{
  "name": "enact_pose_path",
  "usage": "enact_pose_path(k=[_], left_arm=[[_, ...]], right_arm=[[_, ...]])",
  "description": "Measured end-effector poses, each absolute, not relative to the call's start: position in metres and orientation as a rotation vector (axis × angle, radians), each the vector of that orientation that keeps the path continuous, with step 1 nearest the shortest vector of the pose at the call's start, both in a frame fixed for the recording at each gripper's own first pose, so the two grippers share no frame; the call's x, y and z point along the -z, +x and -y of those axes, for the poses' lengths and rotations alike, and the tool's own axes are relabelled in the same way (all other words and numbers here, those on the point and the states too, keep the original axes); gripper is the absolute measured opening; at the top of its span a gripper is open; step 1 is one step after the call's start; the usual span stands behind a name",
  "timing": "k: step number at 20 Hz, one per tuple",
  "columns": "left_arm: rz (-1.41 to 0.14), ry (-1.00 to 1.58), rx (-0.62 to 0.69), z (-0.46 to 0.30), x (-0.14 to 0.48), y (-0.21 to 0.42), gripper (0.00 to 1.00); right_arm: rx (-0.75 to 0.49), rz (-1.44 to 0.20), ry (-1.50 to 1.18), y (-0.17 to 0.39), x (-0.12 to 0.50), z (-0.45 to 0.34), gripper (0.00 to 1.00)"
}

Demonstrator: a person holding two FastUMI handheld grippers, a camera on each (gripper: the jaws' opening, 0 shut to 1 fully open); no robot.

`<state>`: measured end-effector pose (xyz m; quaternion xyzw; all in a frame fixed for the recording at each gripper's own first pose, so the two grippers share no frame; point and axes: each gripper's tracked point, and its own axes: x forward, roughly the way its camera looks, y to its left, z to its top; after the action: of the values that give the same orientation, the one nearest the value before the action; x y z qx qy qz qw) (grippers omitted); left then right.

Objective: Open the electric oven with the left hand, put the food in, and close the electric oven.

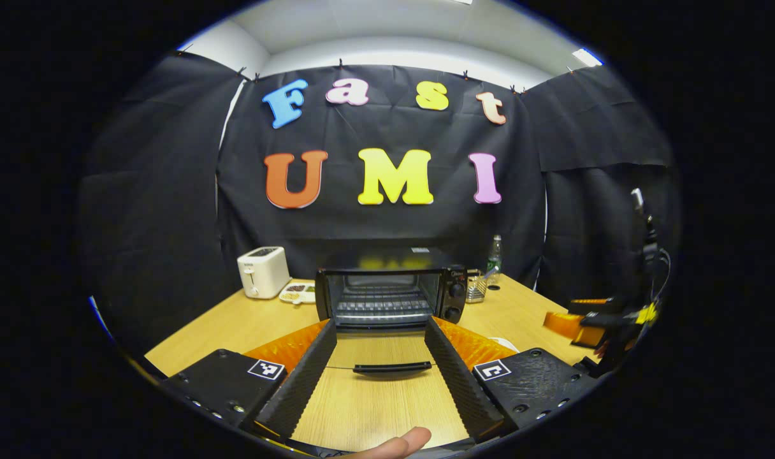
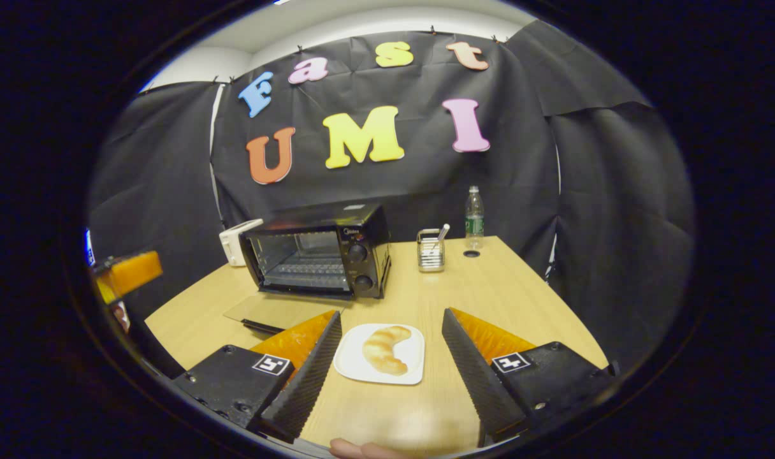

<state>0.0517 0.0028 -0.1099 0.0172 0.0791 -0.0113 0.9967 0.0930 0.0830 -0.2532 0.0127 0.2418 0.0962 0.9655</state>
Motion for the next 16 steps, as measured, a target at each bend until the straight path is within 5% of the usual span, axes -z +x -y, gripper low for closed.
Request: enact_pose_path(k=[10, 16], left_arm=[[0.022, 0.023, 0.038, 0.010, 0.022, -0.015, 0.93], [0.058, 0.019, 0.027, -0.005, 0.010, -0.022, 0.93]], right_arm=[[-0.244, -0.703, -0.082, 0.130, 0.349, -0.114, 0.93], [-0.227, -0.827, -0.102, 0.140, 0.392, -0.115, 0.82]])
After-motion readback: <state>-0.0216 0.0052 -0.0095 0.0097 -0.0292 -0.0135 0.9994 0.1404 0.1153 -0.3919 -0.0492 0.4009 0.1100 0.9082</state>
